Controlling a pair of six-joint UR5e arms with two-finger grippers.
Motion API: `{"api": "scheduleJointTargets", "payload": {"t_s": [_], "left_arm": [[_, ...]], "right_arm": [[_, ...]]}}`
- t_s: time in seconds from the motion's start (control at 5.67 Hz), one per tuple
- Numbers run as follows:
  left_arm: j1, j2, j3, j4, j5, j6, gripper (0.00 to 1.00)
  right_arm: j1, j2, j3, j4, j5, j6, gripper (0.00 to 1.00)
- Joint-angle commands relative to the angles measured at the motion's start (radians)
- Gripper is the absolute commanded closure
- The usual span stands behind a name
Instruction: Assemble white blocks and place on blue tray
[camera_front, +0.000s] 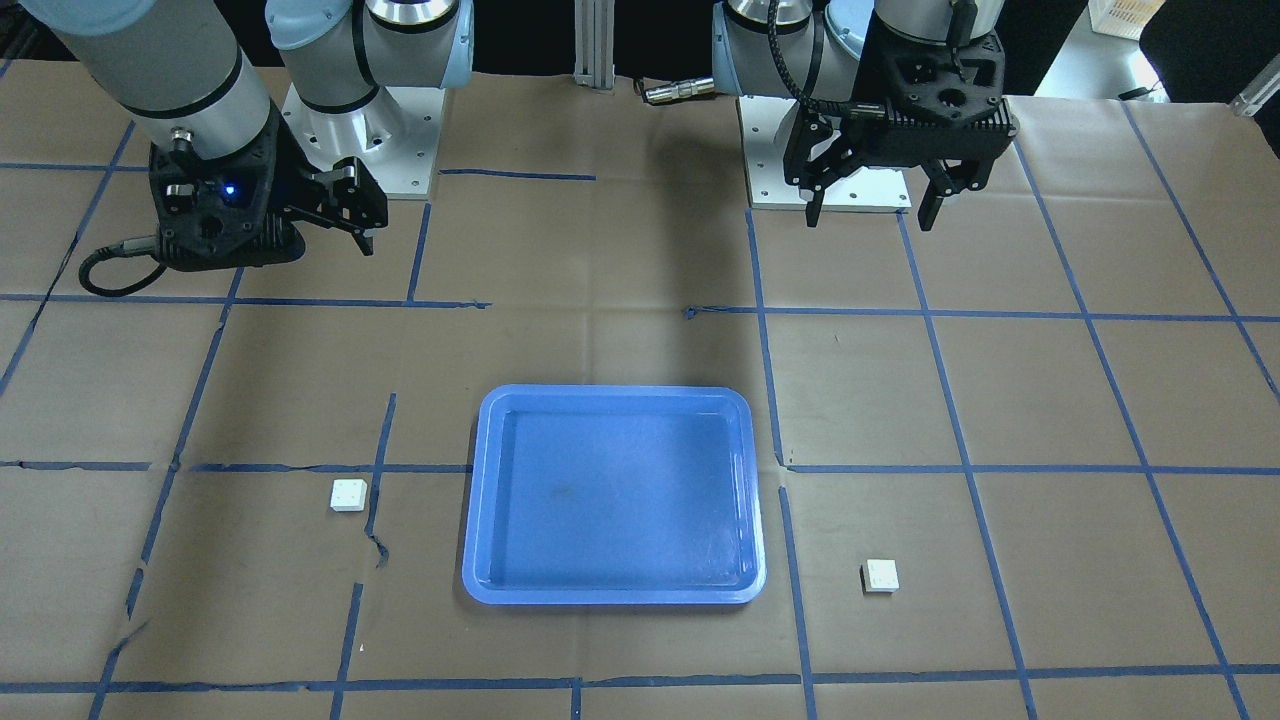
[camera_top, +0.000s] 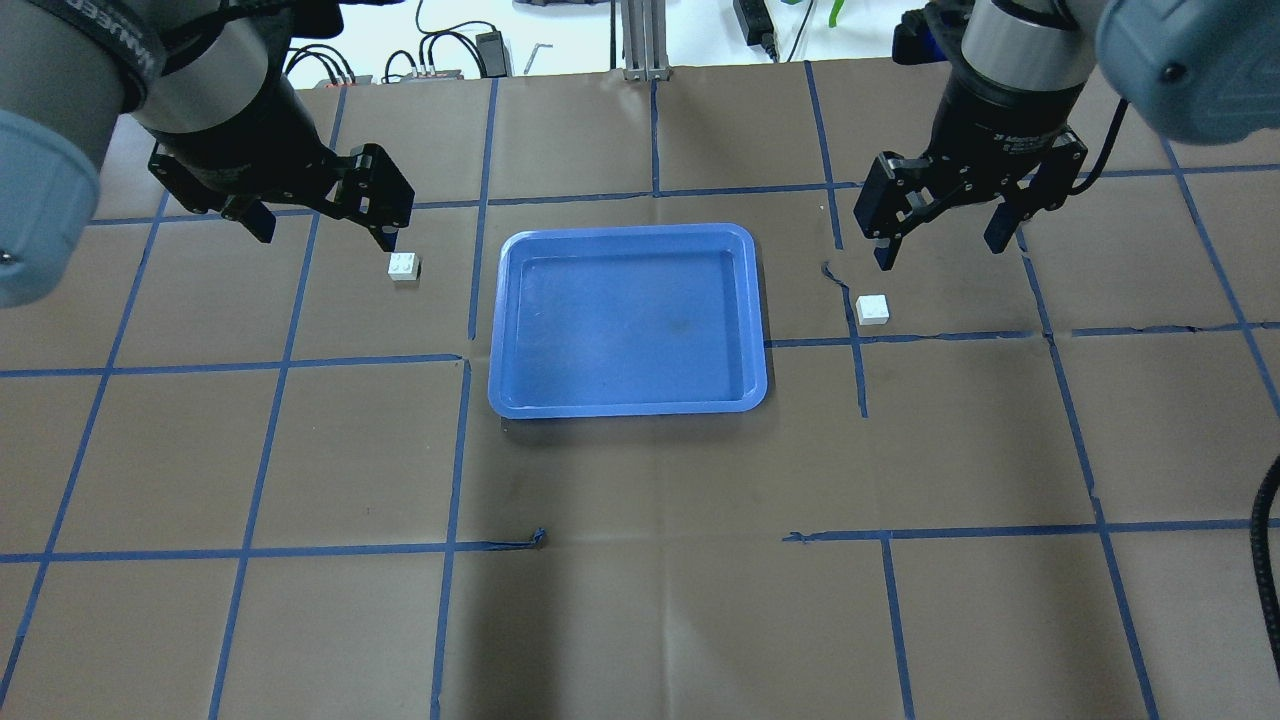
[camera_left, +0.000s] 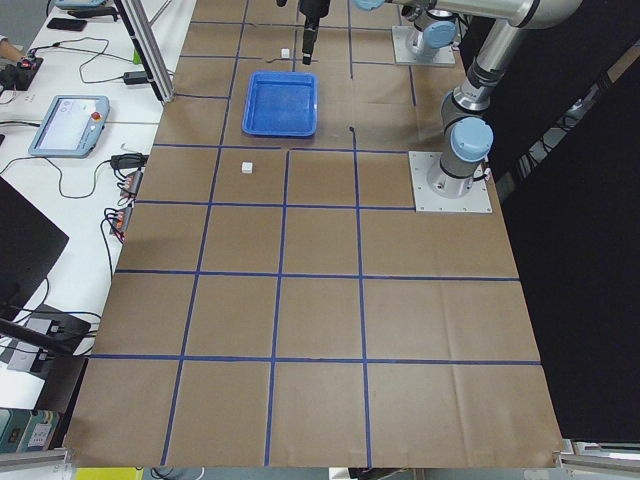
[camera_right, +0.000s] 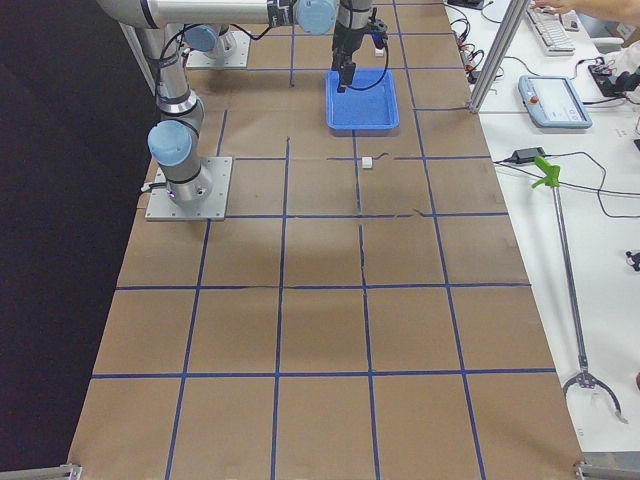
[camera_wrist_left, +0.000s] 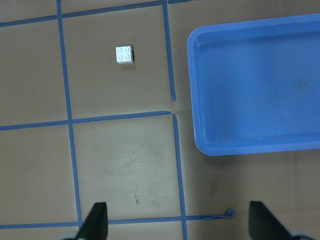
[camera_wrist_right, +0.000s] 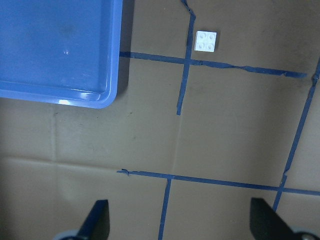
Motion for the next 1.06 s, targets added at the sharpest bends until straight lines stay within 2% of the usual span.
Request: {"api": "scheduleJointTargets", "payload": {"t_s": [0.0, 0.35, 0.53, 0.88], "left_arm": [[0.002, 0.002, 0.011, -0.012, 0.001, 0.002, 0.01], [0.057, 0.002, 0.025, -0.047, -0.034, 0.007, 0.01], [0.069, -0.004, 0.005, -0.047, -0.029, 0.107, 0.01], [0.147, -0.085, 0.011, -0.025, -0.029, 0.327, 0.01]], "right_arm": [[0.0, -0.007, -0.012, 0.016, 0.014, 0.043, 0.0], [-0.001, -0.003, -0.012, 0.016, 0.0, 0.034, 0.0], [-0.006, 0.006, -0.008, 0.008, 0.006, -0.046, 0.0], [-0.015, 0.034, -0.001, -0.012, 0.003, -0.458, 0.0]]}}
